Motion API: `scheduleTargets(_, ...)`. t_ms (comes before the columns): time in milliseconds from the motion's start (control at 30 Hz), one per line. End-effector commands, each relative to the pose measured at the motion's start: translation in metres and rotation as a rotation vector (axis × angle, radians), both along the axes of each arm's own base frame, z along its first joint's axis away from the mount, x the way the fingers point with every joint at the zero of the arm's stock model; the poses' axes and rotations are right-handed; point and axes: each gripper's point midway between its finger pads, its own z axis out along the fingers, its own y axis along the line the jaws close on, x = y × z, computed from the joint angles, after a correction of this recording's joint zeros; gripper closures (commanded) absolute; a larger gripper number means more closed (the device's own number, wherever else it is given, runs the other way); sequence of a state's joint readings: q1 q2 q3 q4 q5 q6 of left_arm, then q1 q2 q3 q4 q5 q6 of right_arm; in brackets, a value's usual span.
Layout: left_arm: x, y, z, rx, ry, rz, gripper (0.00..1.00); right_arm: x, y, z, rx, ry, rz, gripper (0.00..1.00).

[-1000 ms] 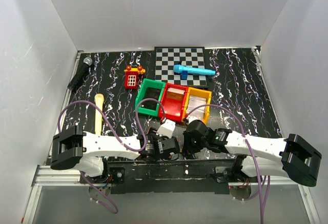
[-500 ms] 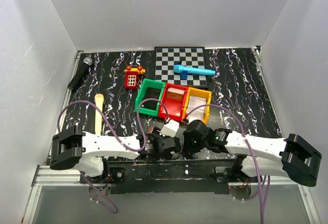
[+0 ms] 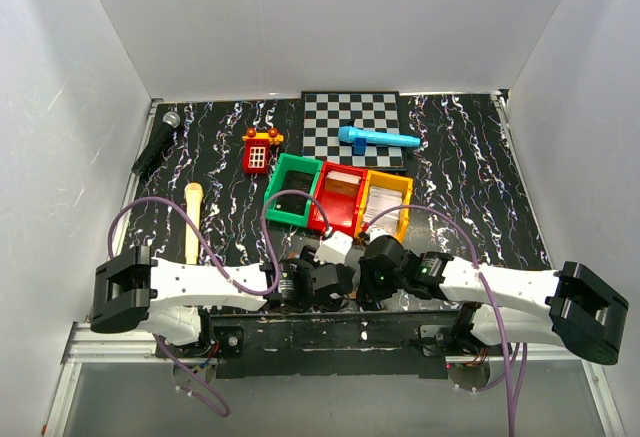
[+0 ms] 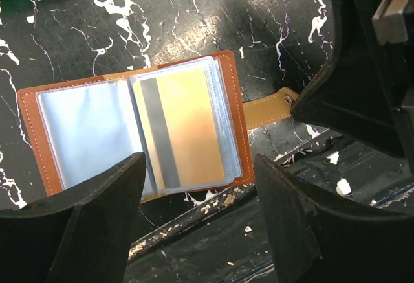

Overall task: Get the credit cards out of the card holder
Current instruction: Remove the credit card from the card holder.

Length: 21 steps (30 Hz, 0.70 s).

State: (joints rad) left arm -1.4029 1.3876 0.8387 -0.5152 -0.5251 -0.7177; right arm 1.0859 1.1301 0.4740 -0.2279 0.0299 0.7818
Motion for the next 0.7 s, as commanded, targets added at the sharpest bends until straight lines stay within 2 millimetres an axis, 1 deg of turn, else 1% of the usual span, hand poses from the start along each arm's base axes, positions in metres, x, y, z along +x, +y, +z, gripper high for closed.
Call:
scheduleTargets(0, 0.007, 0.001, 0.010, -0.004, -0.043, 0.017, 0.32, 0.003, 0.003, 0.004, 0.030, -0.013, -0.008, 0.99)
scheduleTargets(233, 0.005, 0.007, -0.017, 0.089, -0.026, 0.009, 0.32, 0.003, 0.002, 0.006, 0.033, -0.015, -0.010, 0.99)
scheduleTargets(300, 0.006, 0.008, -0.022, 0.106, -0.025, 0.008, 0.33, 0.002, 0.001, 0.005, 0.028, -0.013, -0.011, 0.99)
scheduleTargets(667, 0.008, 0.011, -0.033, 0.162, -0.032, 0.006, 0.33, 0.003, -0.002, 0.005, 0.023, -0.019, -0.016, 0.99)
